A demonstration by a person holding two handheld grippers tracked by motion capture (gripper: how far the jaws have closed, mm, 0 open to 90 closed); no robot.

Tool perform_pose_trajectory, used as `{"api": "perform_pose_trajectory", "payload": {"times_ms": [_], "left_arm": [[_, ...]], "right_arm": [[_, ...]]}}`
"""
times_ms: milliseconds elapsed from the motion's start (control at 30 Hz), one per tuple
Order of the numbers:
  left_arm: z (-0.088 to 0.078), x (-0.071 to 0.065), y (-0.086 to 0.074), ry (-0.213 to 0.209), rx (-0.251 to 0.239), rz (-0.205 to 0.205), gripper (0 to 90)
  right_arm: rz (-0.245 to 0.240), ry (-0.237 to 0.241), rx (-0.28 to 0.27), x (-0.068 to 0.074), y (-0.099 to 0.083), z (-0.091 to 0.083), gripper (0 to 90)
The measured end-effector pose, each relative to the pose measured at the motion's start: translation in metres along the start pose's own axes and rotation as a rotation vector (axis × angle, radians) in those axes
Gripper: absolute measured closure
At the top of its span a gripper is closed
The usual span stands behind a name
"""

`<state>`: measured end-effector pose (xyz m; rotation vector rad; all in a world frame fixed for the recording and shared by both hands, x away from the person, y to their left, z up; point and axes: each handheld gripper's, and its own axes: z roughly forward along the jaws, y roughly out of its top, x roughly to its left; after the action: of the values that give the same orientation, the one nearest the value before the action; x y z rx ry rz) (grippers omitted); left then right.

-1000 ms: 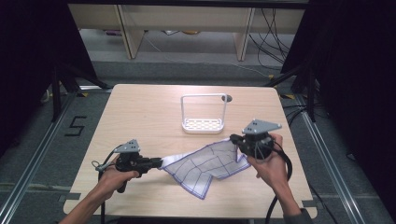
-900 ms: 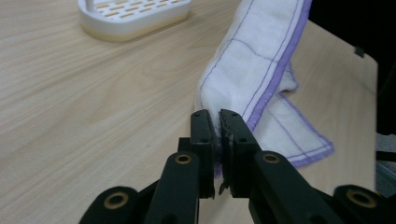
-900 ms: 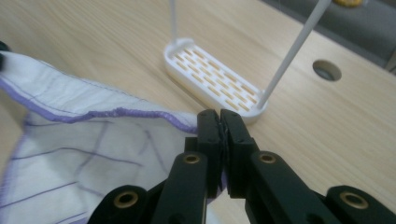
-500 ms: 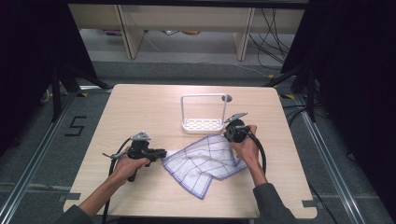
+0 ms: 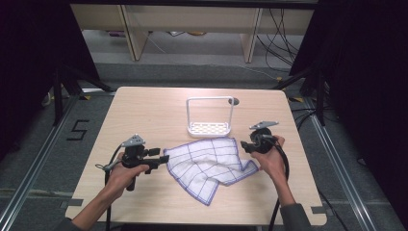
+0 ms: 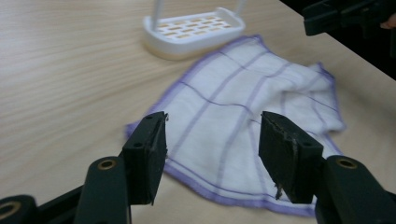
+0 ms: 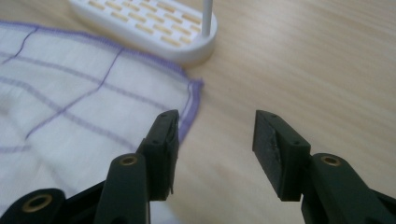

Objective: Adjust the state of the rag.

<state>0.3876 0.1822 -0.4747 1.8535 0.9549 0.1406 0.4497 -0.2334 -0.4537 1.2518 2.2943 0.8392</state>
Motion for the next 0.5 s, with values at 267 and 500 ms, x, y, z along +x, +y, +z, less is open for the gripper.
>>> {"api": "perform_pose_trajectory", "payload": {"times_ms": [267,500], "left_arm": [[0.019,-0.061,-0.017,-0.12,0.059,0.089,41.6],[0.051,-0.093,-0.029,-0.172,0.138,0.164,43.2]], "right_arm": [[0.018,0.024,0.054,0.015,-0.053,-0.038,51.4],[0.064,0.035,0.068,0.016,-0.084,-0.042,49.9]]}}
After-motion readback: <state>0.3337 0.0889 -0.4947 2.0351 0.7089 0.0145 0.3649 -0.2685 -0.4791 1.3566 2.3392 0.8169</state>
